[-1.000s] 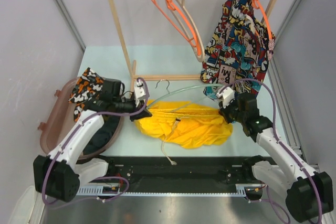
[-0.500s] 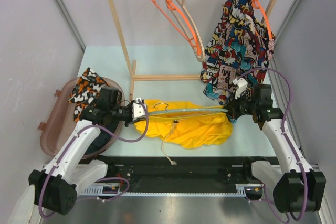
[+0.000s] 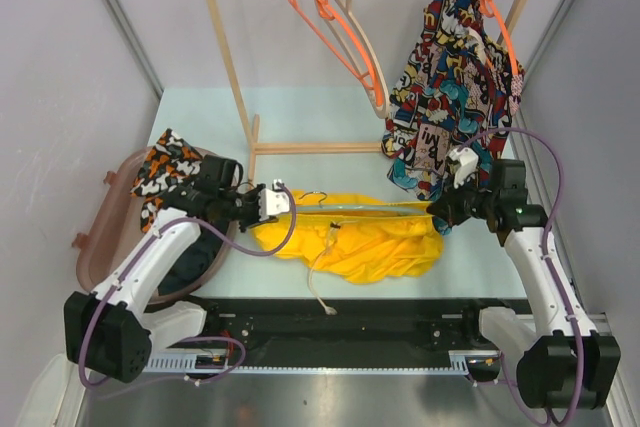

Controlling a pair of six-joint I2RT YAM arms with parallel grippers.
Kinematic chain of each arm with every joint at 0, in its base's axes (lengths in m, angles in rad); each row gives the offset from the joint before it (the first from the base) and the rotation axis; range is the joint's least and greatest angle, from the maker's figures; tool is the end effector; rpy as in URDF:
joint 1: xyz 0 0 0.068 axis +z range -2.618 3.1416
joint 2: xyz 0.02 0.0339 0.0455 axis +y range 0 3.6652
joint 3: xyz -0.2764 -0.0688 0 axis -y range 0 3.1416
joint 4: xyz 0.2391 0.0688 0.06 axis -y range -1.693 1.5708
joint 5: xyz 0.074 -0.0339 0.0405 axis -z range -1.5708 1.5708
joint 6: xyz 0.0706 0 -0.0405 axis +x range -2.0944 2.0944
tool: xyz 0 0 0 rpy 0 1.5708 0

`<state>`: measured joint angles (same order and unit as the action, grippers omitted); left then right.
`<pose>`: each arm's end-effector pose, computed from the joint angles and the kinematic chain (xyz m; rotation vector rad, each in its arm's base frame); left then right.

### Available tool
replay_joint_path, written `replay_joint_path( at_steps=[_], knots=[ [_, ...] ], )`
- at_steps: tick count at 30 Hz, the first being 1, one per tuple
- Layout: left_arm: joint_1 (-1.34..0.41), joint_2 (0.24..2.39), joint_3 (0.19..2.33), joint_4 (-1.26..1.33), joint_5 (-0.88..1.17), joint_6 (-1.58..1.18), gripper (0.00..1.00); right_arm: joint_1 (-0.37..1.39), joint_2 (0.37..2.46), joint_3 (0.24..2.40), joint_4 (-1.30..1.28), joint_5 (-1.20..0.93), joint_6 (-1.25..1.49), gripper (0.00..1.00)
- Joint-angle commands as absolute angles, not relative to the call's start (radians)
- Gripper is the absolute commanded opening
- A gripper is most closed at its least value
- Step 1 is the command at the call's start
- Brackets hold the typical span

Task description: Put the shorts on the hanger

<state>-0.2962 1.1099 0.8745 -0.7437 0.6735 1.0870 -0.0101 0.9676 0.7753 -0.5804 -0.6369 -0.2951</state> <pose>0.1934 -0.1051 0.2564 1.6632 1.6221 -0.4751 0.2034 0.0399 0.2630 -0.6166 2.1391 0.5771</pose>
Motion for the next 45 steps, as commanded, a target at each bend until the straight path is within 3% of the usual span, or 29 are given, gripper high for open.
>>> replay_joint_path(
  at_steps=[1,11,18,29,37,45],
  knots=[
    [-0.258,1.121,0.897,-0.841,0.428,1.086,0.0,-0.101,0.953,0.828,-0.574,-0.402,-0.397,0.0],
    [-0.302,1.242,0.989,-0.858,0.288,1.045,0.0,-0.043,0.885,0.911,-0.609,-0.429,-0.338,0.0],
    [-0.488,1.267,1.078,-0.844,0.235,0.937,0.0,0.161,0.868,0.934,-0.6,-0.305,-0.278,0.0],
    [-0.517,1.239,1.086,-0.842,0.216,0.933,0.0,0.158,0.865,0.986,-0.626,-0.301,-0.319,0.0],
    [-0.324,1.264,1.034,-0.847,0.164,1.045,0.0,-0.066,0.896,0.986,-0.657,-0.333,-0.433,0.0],
    [-0.412,1.31,1.129,-0.871,0.135,0.99,0.0,0.064,0.896,1.017,-0.637,-0.373,-0.325,0.0]
  ],
)
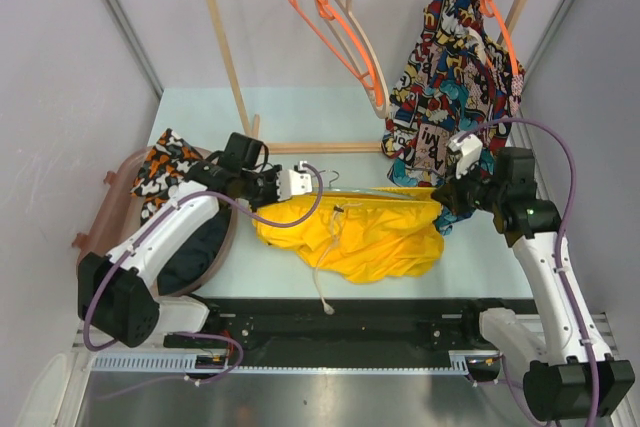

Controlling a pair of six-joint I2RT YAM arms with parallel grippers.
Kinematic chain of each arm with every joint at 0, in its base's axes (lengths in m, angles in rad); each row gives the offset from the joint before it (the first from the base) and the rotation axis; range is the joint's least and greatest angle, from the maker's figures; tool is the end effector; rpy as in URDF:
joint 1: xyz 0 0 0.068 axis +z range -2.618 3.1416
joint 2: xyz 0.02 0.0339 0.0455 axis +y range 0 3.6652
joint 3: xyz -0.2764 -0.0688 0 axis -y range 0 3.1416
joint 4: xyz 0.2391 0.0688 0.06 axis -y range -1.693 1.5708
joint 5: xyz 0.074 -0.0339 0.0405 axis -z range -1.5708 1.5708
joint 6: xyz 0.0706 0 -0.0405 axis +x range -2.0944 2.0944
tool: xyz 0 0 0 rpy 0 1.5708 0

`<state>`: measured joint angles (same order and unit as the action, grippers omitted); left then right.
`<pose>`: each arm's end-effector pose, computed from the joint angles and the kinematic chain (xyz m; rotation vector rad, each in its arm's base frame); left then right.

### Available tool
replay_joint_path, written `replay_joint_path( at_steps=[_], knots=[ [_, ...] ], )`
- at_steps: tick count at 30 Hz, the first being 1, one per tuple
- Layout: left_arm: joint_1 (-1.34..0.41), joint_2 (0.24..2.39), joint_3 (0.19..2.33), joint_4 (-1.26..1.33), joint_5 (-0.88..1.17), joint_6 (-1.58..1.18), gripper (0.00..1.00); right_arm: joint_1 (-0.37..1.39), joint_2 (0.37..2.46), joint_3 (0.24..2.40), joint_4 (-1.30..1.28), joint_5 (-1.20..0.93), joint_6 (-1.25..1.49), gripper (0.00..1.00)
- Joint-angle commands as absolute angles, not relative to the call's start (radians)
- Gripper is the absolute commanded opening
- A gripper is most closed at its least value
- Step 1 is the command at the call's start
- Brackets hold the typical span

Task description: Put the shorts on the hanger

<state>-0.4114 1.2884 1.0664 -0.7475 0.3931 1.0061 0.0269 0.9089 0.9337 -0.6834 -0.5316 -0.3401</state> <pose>0.2350 -0.1320 0.2700 1.7076 1.7596 -0.2436 0.1933 0.0410 0.3149 -0.6701 2.0477 0.4109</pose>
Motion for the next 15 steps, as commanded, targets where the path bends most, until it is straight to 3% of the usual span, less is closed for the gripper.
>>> replay_joint_path(
  at_steps=[1,5,6,7,9,10,13,15],
  knots=[
    [-0.428,1.315,1.138,-0.871,0.138,0.977,0.0,0.086,0.894,1.02,-0.637,-0.365,-0.315,0.0],
    [-0.506,1.312,1.176,-0.874,0.161,0.924,0.0,0.178,0.907,1.026,-0.647,-0.356,-0.293,0.0],
    [-0.509,1.309,1.195,-0.885,0.201,0.91,0.0,0.179,0.913,1.031,-0.661,-0.359,-0.305,0.04],
    [-0.508,1.304,1.201,-0.887,0.215,0.907,0.0,0.181,0.916,1.034,-0.67,-0.362,-0.316,0.22],
    [-0.506,1.284,1.206,-0.893,0.244,0.917,0.0,0.163,0.926,1.042,-0.692,-0.386,-0.347,0.44],
    [-0.508,1.272,1.204,-0.896,0.258,0.928,0.0,0.152,0.925,1.045,-0.695,-0.4,-0.376,0.62],
    [-0.506,1.239,1.212,-0.905,0.299,0.953,0.0,0.104,0.93,1.074,-0.681,-0.492,-0.408,0.8],
    [-0.506,1.239,1.245,-0.922,0.333,0.963,0.0,0.104,0.94,1.107,-0.672,-0.579,-0.432,0.82]
  ],
)
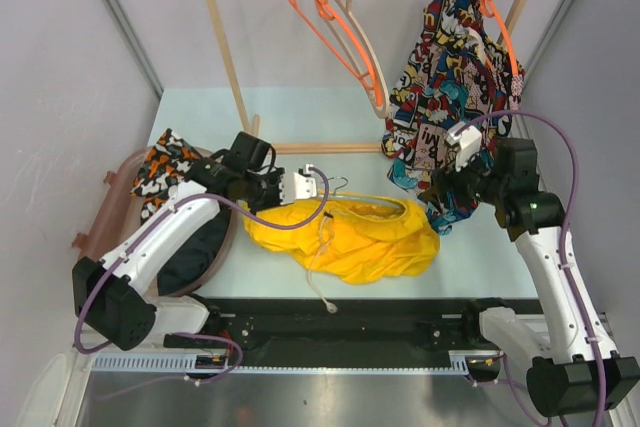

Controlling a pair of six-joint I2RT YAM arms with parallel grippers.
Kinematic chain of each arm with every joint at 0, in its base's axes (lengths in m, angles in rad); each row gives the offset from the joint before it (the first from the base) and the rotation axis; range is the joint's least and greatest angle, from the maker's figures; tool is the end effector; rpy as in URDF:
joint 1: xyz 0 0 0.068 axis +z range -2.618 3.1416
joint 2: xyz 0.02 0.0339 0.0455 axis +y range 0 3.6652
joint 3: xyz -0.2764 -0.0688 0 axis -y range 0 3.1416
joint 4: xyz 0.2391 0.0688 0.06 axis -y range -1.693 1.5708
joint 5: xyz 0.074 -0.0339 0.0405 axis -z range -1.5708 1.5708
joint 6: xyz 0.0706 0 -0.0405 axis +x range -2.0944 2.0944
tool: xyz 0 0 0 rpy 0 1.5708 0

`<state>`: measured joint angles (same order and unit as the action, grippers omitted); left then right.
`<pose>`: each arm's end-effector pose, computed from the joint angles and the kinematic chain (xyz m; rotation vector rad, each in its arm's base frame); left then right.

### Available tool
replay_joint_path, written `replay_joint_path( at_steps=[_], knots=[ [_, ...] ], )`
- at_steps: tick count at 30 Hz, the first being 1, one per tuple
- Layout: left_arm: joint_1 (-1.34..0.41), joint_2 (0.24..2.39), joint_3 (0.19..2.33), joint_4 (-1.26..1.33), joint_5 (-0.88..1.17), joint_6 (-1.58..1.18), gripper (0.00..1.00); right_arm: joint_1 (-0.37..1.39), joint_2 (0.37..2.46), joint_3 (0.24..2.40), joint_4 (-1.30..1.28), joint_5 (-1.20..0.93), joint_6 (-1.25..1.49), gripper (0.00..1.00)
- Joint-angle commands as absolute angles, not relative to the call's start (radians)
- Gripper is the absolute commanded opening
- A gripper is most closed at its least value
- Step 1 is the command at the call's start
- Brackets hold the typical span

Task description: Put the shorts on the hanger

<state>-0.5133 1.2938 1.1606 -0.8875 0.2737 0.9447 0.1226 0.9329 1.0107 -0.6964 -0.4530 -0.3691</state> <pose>0.2202 -0.1461 0.2861 1.7672 1.8304 -0.1884 0.1958 0.0553 0.3342 -0.7619 1.9992 0.3512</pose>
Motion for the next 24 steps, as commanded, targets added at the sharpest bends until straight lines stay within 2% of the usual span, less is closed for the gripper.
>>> replay_joint_path(
  at_steps=[1,7,15,18,19,21,22,23,24],
  knots=[
    [-0.506,1.242,1.259,-0.936,0.344,0.963,0.0,0.118,0.943,1.115,-0.666,-0.604,-0.44,0.8],
    [-0.509,1.243,1.353,-0.976,0.442,0.963,0.0,0.297,0.931,1.132,-0.566,-0.738,-0.454,0.77],
    [-0.512,1.23,1.414,-1.005,0.56,0.976,0.0,0.515,0.997,1.132,-0.503,-0.68,-0.525,0.74],
    [-0.518,1.236,1.439,-1.025,0.58,0.974,0.0,0.566,1.017,1.132,-0.499,-0.678,-0.538,0.67],
    [-0.517,1.236,1.445,-1.028,0.584,0.974,0.0,0.578,1.022,1.132,-0.502,-0.673,-0.541,0.6],
    [-0.518,1.235,1.453,-1.037,0.603,0.976,0.0,0.607,1.026,1.132,-0.517,-0.663,-0.548,0.52],
    [-0.517,1.232,1.453,-1.038,0.609,0.977,0.0,0.615,1.028,1.131,-0.526,-0.658,-0.551,0.44],
    [-0.517,1.227,1.451,-1.039,0.617,0.977,0.0,0.618,1.028,1.132,-0.537,-0.652,-0.551,0.4],
    [-0.518,1.221,1.451,-1.039,0.624,0.977,0.0,0.618,1.025,1.131,-0.554,-0.65,-0.549,0.28]
  ],
)
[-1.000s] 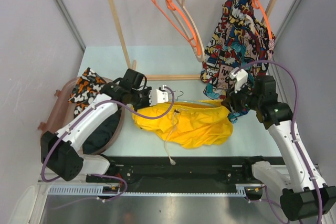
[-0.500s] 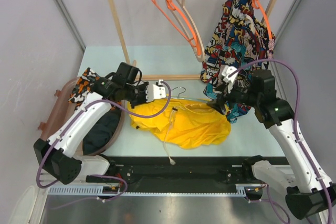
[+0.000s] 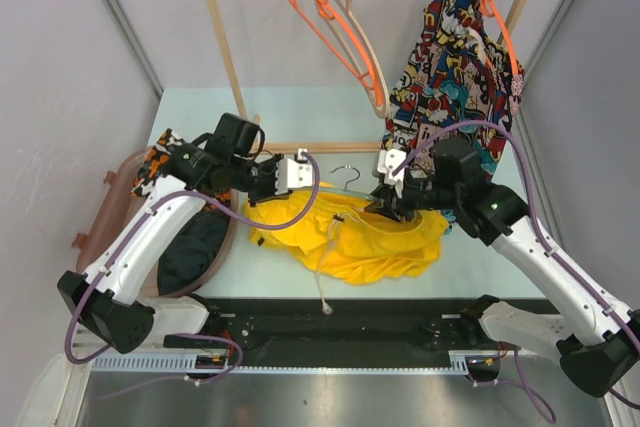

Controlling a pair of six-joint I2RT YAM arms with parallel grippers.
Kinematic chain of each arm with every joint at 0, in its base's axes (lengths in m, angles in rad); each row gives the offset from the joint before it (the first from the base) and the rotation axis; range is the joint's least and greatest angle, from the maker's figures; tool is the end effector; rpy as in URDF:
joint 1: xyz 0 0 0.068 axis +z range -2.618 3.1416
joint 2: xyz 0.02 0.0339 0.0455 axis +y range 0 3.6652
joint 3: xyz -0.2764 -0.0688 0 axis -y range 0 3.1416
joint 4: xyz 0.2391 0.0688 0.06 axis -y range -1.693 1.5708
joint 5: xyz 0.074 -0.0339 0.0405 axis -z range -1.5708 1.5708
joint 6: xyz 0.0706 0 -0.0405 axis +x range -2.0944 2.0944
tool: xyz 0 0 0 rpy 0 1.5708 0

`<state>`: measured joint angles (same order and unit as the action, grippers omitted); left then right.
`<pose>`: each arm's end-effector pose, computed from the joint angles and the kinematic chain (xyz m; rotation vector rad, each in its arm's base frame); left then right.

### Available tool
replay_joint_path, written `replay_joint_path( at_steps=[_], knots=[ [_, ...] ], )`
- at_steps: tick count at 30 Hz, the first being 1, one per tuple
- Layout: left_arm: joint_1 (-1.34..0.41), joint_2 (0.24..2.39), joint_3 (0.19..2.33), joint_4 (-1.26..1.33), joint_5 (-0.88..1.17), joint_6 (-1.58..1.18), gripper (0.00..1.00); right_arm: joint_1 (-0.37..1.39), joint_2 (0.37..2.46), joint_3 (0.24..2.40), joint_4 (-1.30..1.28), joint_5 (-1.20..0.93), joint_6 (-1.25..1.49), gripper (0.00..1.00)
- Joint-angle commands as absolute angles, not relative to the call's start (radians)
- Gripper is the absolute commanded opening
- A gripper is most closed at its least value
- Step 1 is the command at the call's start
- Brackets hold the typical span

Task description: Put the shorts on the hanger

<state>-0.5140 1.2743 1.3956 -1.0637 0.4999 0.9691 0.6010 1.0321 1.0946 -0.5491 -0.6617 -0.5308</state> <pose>0.2004 -0.1520 0.3563 1.7626 1.6305 -0.4197 0.1633 0.1646 0.3649 -1.4063 1.4506 0.7209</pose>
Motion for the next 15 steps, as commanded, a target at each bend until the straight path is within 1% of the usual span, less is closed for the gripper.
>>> replay_joint_path(
  at_steps=[1,2,3,4,5,6,7,8,9,10,11,13,14,15],
  knots=[
    [-0.517,1.218,1.45,-1.034,0.63,0.976,0.0,0.618,1.022,1.132,-0.56,-0.646,-0.545,0.17],
    [-0.517,1.218,1.447,-1.032,0.634,0.967,0.0,0.618,1.016,1.132,-0.569,-0.628,-0.525,0.05],
    [-0.517,1.215,1.447,-1.026,0.638,0.96,0.0,0.615,0.994,1.131,-0.575,-0.618,-0.517,0.0],
    [-0.518,1.213,1.445,-1.02,0.647,0.95,0.01,0.611,0.985,1.131,-0.58,-0.606,-0.5,0.0],
    [-0.515,1.21,1.437,-1.008,0.649,0.915,0.08,0.604,0.97,1.131,-0.586,-0.573,-0.461,0.0],
    [-0.515,1.204,1.431,-0.974,0.653,0.89,0.12,0.592,0.956,1.131,-0.592,-0.565,-0.442,0.0],
    [-0.511,1.195,1.425,-0.951,0.661,0.87,0.18,0.551,0.928,1.131,-0.603,-0.561,-0.427,0.0],
    [-0.505,1.19,1.417,-0.93,0.667,0.815,0.46,0.526,0.916,1.131,-0.618,-0.56,-0.413,0.0],
    [-0.5,1.184,1.413,-0.878,0.67,0.78,0.57,0.499,0.905,1.131,-0.633,-0.561,-0.385,0.0],
    [-0.48,1.175,1.413,-0.85,0.695,0.709,0.86,0.424,0.882,1.131,-0.649,-0.586,-0.38,0.0],
    [-0.466,1.17,1.41,-0.822,0.713,0.672,0.99,0.387,0.874,1.132,-0.678,-0.598,-0.374,0.0],
    [-0.439,1.166,1.413,-0.73,0.744,0.591,1.0,0.298,0.862,1.132,-0.705,-0.624,-0.367,0.0],
    [-0.411,1.169,1.422,-0.704,0.77,0.524,1.0,0.21,0.856,1.132,-0.733,-0.661,-0.367,0.0],
    [-0.402,1.169,1.425,-0.665,0.782,0.494,1.0,0.168,0.853,1.134,-0.744,-0.679,-0.37,0.0]
  ],
)
